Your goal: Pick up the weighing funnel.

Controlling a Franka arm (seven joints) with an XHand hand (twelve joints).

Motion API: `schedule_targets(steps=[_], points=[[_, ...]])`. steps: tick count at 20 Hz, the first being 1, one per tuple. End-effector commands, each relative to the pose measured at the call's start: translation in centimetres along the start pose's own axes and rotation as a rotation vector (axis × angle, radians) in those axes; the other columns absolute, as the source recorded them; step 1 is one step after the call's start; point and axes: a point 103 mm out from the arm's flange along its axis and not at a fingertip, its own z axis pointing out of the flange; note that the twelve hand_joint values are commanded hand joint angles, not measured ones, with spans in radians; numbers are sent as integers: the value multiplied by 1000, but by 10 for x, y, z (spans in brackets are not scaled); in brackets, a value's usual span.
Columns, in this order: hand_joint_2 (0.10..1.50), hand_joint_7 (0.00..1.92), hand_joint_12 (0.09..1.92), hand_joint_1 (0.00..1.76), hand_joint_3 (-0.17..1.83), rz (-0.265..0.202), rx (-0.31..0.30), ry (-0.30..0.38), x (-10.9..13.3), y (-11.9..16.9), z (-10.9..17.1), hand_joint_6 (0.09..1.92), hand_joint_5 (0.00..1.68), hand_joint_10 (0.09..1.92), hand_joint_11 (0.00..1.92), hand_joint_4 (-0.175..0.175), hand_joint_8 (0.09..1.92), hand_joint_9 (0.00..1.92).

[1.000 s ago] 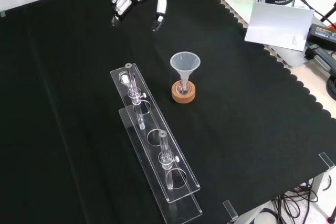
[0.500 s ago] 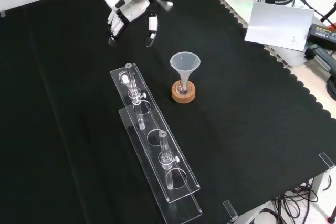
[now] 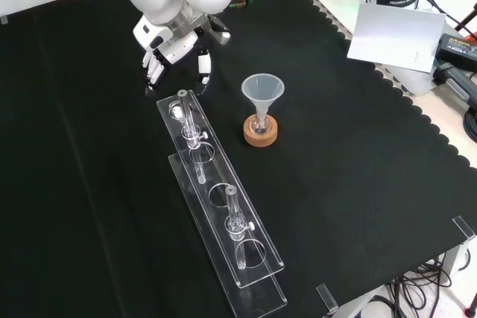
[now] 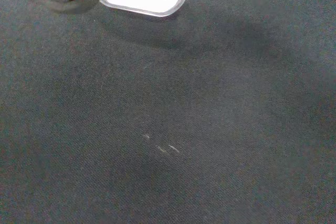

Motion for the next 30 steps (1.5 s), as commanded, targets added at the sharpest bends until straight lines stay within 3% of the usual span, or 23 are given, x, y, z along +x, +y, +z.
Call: schedule_targets(steps=[1,13,30], points=[[629,495,1289,819,462,-30,20,-1,8,15,12,87,592,530,514,-37,666,714],[618,489,1287,827,485,-58,53,-31,13,35,27,87,597,523,516,-33,666,717],[634,521,1277,841,516,-55,38,-47,7,42,33,134,706,522,538,-3,674,744]])
